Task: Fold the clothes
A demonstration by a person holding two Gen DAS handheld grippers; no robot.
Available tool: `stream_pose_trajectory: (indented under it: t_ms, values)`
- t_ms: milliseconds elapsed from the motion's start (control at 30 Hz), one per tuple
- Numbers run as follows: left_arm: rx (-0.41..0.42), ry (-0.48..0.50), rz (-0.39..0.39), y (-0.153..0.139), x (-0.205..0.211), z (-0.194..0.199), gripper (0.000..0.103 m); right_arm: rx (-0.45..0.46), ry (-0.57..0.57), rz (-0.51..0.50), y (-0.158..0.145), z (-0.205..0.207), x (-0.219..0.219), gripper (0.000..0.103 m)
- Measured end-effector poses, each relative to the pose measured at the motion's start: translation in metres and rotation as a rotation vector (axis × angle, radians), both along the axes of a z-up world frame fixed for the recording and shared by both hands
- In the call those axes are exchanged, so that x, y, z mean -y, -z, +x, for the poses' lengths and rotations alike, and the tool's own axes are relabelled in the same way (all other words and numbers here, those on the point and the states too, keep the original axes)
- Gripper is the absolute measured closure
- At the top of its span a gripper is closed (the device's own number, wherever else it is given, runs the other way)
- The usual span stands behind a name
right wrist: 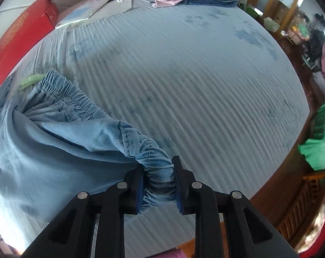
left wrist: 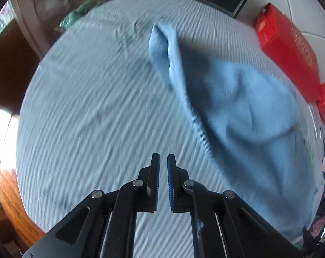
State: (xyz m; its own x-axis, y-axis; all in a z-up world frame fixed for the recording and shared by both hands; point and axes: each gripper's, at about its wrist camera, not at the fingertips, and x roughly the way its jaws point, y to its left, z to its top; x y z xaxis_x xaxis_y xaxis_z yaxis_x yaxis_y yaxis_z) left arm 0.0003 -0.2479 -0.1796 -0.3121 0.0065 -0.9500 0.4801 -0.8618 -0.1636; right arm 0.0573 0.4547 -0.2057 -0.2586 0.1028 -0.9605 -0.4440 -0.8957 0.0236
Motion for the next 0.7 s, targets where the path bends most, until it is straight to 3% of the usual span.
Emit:
stream_pose_trajectory:
  t_ms: [300, 367, 433, 700]
  values:
    - [0.012, 0.053, 0.033, 0.002, 0.04, -0.103, 0.094, -0.014, 0.024, -0.041, 0.007, -0.002, 0.0, 0.077]
    - [0.021, 0.062, 0.045, 0.004, 0.049, -0.129, 0.071, -0.014, 0.025, -0.041, 0.007, -0.004, -0.002, 0.076]
    - [0.026, 0.068, 0.038, 0.005, 0.054, -0.136, 0.022, -0.016, 0.028, -0.04, 0.009, -0.007, -0.004, 0.074]
    - [0.042, 0.056, -0.007, 0.016, 0.062, -0.162, 0.019, -0.015, 0.036, -0.012, 0.011, -0.012, -0.001, 0.069]
